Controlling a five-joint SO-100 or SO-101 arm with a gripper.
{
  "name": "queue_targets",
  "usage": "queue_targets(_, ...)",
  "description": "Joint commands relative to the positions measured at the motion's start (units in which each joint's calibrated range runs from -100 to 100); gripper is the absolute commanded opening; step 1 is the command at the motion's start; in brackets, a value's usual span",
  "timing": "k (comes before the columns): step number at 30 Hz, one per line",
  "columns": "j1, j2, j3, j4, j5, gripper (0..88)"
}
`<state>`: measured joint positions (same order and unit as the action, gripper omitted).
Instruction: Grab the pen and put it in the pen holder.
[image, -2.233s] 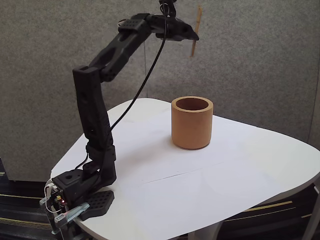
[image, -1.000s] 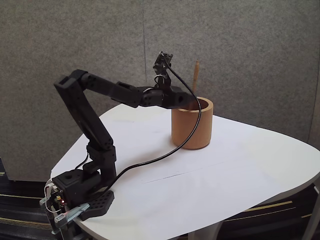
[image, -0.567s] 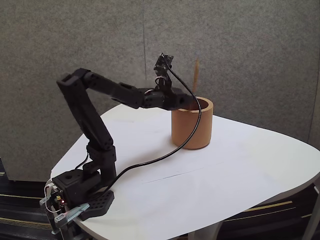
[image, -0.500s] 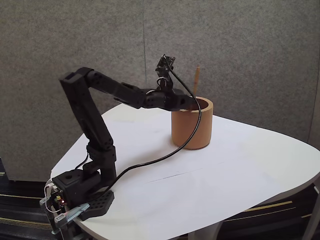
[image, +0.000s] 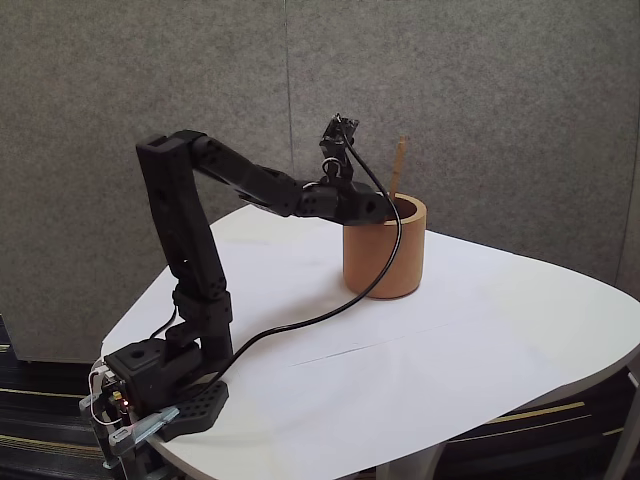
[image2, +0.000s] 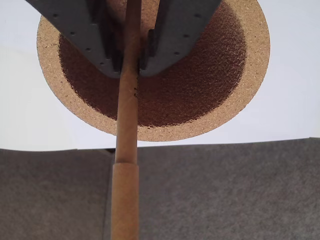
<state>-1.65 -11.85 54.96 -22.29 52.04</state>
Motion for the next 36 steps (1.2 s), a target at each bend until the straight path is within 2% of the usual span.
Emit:
queue_targets(1,-0.3,-0.2,-3.4,-0.4,-0.1,1.5)
queue_targets(6,-0.2,-0.2,-3.5,-0.4,-0.1,16.0)
queue_targets(8,-0.2,-0.2,-4.2,-0.3,-0.1,19.0)
queue_targets(25,-0.9,-1.1,-4.9,-0.3,-0.1,18.8)
queue_targets(34,-1.8,-1.4,-19.4,0.0,-0.1,18.7)
queue_targets(36,-1.9,-1.4,-23.1,3.0,-0.1,18.5)
